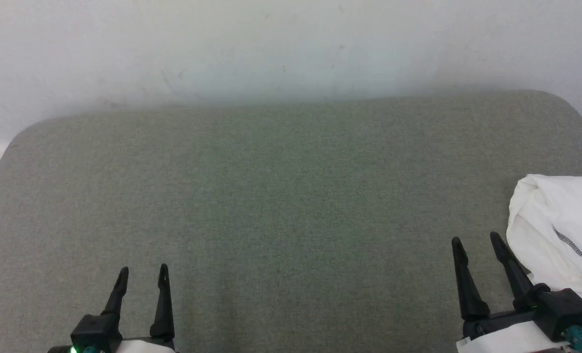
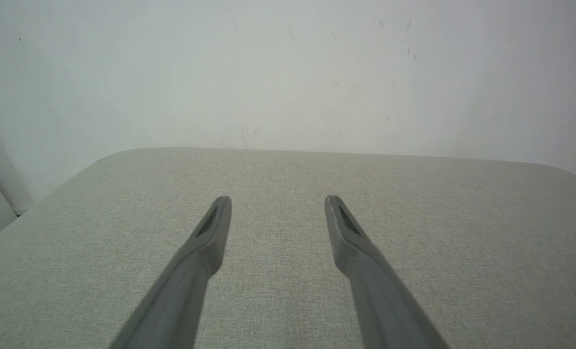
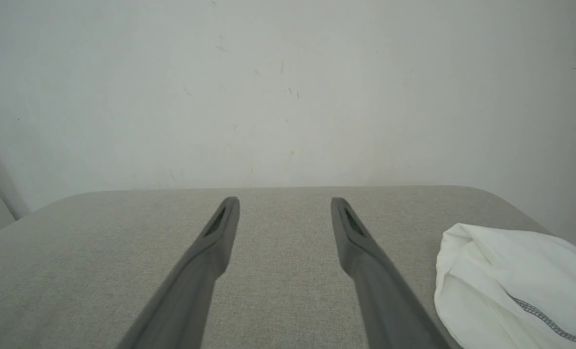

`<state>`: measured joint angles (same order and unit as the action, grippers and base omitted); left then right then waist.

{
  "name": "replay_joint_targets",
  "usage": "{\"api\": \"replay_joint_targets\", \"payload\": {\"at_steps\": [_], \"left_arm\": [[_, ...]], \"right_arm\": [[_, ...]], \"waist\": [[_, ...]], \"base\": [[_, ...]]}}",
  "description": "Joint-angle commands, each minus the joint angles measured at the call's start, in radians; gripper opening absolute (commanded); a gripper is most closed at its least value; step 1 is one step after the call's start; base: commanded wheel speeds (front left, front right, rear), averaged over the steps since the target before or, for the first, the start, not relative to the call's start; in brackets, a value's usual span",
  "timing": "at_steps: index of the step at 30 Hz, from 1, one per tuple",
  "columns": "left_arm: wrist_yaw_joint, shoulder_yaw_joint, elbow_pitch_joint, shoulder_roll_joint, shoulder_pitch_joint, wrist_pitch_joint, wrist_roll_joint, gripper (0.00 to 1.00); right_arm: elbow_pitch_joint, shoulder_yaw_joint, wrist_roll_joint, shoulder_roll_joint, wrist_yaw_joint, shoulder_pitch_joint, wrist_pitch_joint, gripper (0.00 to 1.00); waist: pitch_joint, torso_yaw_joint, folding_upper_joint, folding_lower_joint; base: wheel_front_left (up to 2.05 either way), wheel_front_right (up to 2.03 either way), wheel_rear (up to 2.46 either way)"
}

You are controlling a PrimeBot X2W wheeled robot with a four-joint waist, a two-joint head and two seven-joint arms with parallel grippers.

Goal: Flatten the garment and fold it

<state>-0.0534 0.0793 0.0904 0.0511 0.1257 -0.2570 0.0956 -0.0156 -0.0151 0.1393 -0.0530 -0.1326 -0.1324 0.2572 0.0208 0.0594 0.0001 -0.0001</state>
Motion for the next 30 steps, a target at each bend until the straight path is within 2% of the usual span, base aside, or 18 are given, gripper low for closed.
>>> {"api": "replay_joint_targets", "payload": {"at_steps": [1,2,3,30], "left_arm": [[-0.011,-0.004,0.007,0.000,0.012,-0.005,-0.007,1.00],[-0.013,-0.005,0.012,0.000,0.012,-0.005,-0.009,1.00],[-0.008,-0.003,0.011,0.000,0.000,0.001,0.000,0.00],[0.004,-0.019,-0.010,0.000,-0.026,0.053,-0.019,0.00]], "right_arm": [[-0.001,-0.004,0.005,0.003,0.002,-0.009,0.005,1.00],[0.000,-0.005,0.003,0.003,0.002,-0.010,0.005,1.00],[0.000,-0.003,0.000,0.000,0.000,0.000,-0.001,0.00],[0.003,0.001,-0.028,0.000,0.000,0.027,-0.053,0.00]], "waist": [[0.002,-0.002,-0.0001,0.0001],[0.002,-0.004,-0.0001,0.0001],[0.002,-0.003,-0.0001,0.0001],[-0.003,-0.014,-0.0001,0.0001]], "base": [[0.00,0.00,0.00],[0.00,0.00,0.00],[0.00,0.00,0.00],[0.00,0.00,0.00]]}}
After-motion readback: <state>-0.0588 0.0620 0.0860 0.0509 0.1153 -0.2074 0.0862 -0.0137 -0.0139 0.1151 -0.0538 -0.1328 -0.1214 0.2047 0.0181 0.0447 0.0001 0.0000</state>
